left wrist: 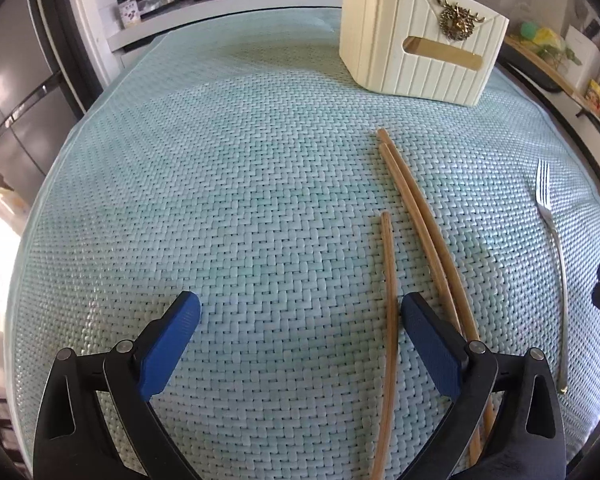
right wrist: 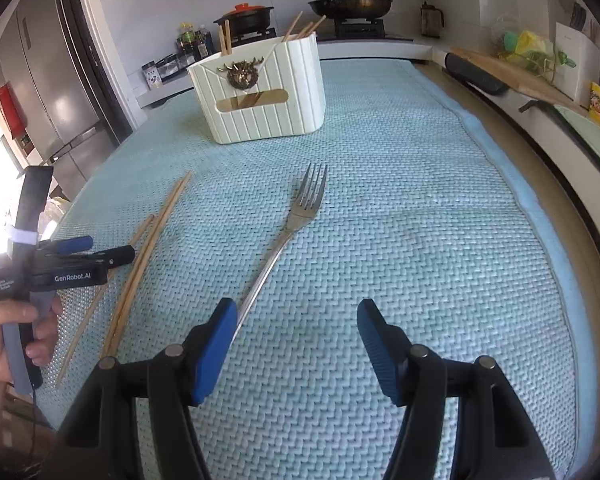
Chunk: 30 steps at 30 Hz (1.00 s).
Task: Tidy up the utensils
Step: 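Close the right tool on the steel fork while the left tool grasps a chopstick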
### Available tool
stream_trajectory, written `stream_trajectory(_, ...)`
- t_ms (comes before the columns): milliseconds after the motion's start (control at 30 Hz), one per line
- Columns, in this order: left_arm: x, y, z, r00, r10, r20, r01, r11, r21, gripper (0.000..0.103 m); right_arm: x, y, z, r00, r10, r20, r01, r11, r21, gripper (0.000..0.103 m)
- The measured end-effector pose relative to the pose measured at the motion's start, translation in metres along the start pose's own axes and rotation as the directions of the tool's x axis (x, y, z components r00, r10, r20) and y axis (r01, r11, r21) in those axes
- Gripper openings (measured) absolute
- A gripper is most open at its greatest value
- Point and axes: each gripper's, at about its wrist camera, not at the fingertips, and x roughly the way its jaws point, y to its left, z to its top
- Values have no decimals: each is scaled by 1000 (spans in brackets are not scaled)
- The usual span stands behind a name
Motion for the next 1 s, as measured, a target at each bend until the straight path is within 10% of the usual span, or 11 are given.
stream_trajectory(367, 2, 2, 1, 1000, -8, -1, 8, 1000, 2, 100, 78, 16, 56, 994, -108, -16, 106, 989, -101, 62)
stream_trajectory(567, 2, 4, 3, 1000, -15, 2, 15, 1000, 6, 99, 92, 37, 62, 1000, 5, -8, -7, 954, -299, 37)
stream_trajectory(700, 0, -1, 0, 1000, -16, 8, 16, 1000, 8, 94, 88, 39, 58, 996, 72, -45, -83, 937, -339, 36)
stream_trajectory(1000, 0, -23, 8, 999, -36, 3, 36, 999, 38, 76, 103, 50, 70, 999, -37, -30, 29, 970, -241, 47)
